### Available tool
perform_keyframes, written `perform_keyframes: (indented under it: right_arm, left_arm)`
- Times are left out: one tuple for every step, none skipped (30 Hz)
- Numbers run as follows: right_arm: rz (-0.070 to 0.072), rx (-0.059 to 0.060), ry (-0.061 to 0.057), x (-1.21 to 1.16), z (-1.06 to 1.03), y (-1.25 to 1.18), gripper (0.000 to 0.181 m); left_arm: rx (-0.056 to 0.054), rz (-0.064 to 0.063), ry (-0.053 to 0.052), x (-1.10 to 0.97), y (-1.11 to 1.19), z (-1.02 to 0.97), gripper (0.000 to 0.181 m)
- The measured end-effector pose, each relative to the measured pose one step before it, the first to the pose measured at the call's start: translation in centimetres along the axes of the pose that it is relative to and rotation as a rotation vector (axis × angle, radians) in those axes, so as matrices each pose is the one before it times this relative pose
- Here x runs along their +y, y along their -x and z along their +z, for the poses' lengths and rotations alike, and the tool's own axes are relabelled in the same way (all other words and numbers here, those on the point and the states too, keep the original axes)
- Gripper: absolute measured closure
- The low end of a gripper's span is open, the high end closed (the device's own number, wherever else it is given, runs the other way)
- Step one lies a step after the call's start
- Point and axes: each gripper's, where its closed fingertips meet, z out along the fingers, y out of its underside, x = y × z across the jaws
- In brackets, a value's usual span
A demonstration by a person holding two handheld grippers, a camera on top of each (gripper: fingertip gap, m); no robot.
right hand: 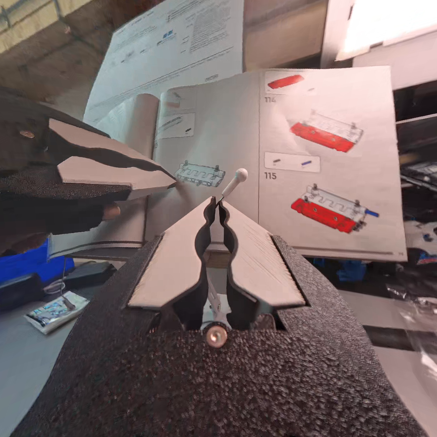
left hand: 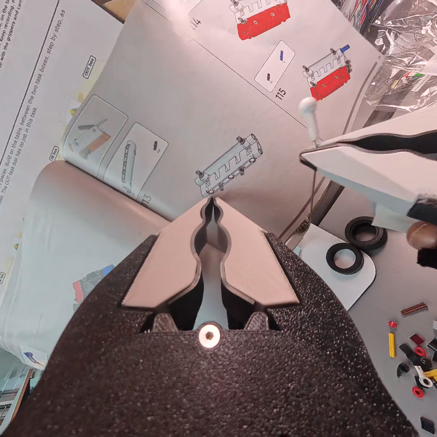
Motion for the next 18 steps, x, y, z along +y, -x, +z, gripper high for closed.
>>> perform_keyframes:
  right_arm:
    - [-0.0821,-0.0298,0.0259,-0.242,0.544,0.67,0.18]
    - [-0.085,-0.0316,0.023,-0.224,0.508,0.708,0.18]
    - [-0.0842,-0.0334,0.0186,-0.179,0.469,0.773,0.18]
    - [-0.0851,-0.0429,0.0131,-0.217,0.385,0.927,0.18]
    - [-0.078,-0.0424,0.015,-0.126,0.375,0.884,0.181]
    - [-0.0686,-0.0424,0.0155,-0.023,0.351,0.814,0.181]
    - [-0.055,-0.0004,0.0196,0.161,0.292,0.021,0.181]
    - [-0.0327,-0.0161,0.0062,0.121,0.204,0.04,0.181]
    - [-0.0077,-0.0253,0.01,0.141,0.181,0.093,0.181]
    - [-0.0098,-0.0229,0.0071,-0.001,0.111,0.162,0.181]
    - [-0.0281,-0.0031,0.0119,-0.009,0.083,0.034,0.18]
    - [-0.0401,0.008,0.016,0.062,0.083,-0.01,0.18]
    - [-0.0309,0.0039,0.0119,0.005,0.036,0.055,0.18]
    - [-0.0143,-0.0056,0.0067,-0.049,0.011,0.145,0.18]
    - [-0.0089,-0.0102,0.0036,-0.062,0.013,0.212,0.18]
    - [-0.0126,-0.0166,0.0004,-0.133,0.038,0.345,0.18]
    - [-0.0225,-0.0212,0.0052,-0.105,0.109,0.482,0.18]
    - [-0.0383,-0.0192,0.0116,-0.083,0.168,0.531,0.181]
  left_arm:
    - [0.0036,-0.0011,-0.0041,0.0,-0.036,-0.072,0.181]
    - [0.0013,0.0005,-0.0045,-0.019,-0.027,-0.059,0.181]
    - [0.0001,0.0035,-0.0043,0.015,-0.018,-0.025,0.181]
    - [0.0016,0.0028,-0.0049,-0.005,-0.028,-0.027,0.181]
    - [0.0045,0.0016,-0.0059,-0.02,-0.058,-0.044,0.181]
    - [0.0075,0.0027,-0.0083,-0.024,-0.081,-0.094,0.181]
    - [0.0065,0.0084,-0.0118,-0.002,-0.067,-0.149,0.181]
    - [0.0042,0.0152,-0.0172,0.01,-0.049,-0.216,0.181]
    - [0.006,0.0191,-0.0192,0.02,-0.106,-0.302,0.181]
    - [0.0057,0.0092,-0.0119,0.12,-0.1,-0.419,0.178]
    - [0.0019,-0.0131,-0.0035,0.271,-0.017,-0.473,0.172]
    - [0.0043,-0.0276,-0.0076,0.34,0.003,-0.578,0.17]
    - [0.0021,-0.0402,-0.0113,0.415,0.061,-0.637,0.17]
    - [-0.0038,-0.046,-0.0013,0.68,0.176,-0.627,0.17]
    - [0.0031,-0.0446,-0.0021,0.77,0.11,-0.562,0.169]
    - [0.0119,-0.0436,-0.0221,0.476,-0.038,-0.563,0.17]
    - [-0.0019,-0.0385,-0.0005,0.734,0.193,-0.525,0.172]
    - [-0.0113,-0.0206,0.0079,0.843,0.346,-0.462,0.172]
